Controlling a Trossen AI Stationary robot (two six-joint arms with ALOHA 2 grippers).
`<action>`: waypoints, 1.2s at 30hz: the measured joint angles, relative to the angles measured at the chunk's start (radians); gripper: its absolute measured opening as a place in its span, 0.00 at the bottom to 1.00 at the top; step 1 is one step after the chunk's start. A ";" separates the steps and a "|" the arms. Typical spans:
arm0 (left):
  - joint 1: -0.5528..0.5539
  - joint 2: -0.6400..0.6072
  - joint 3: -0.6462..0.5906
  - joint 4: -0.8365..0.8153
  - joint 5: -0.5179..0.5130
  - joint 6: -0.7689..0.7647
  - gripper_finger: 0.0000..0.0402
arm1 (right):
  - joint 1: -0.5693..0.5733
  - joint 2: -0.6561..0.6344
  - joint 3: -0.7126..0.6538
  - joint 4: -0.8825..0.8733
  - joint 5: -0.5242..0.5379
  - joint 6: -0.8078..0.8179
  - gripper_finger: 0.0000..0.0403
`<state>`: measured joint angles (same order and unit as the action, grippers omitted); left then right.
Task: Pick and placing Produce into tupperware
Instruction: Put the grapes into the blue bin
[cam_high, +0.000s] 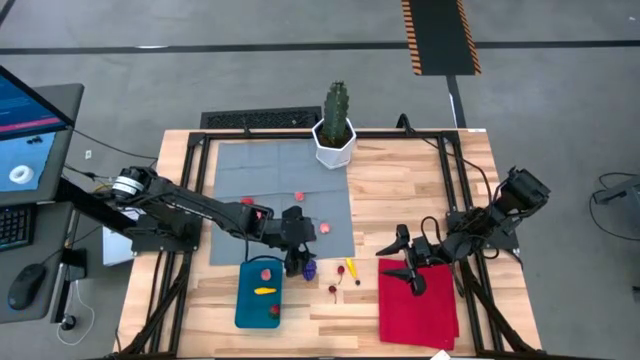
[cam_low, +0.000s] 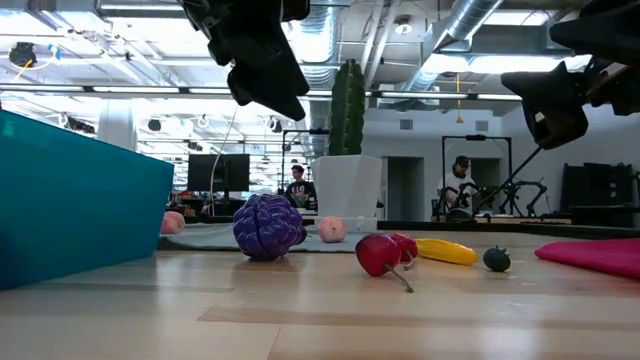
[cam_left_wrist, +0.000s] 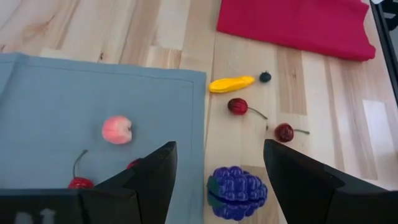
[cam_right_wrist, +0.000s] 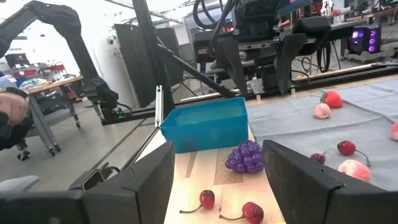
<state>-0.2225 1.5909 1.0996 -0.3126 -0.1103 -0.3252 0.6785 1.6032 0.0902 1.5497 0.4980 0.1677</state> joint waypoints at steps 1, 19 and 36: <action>0.000 0.000 0.000 0.000 0.000 0.000 0.57 | 0.000 0.000 0.000 0.000 0.000 0.000 0.66; 0.014 0.000 0.000 0.095 0.010 0.038 0.57 | 0.000 0.000 0.000 0.000 0.000 0.008 0.66; -0.068 0.000 -0.001 -0.052 0.027 0.062 0.58 | 0.000 0.000 0.000 0.000 0.000 0.009 0.66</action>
<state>-0.2904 1.5906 1.0986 -0.3643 -0.0837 -0.2634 0.6785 1.6032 0.0902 1.5501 0.4980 0.1764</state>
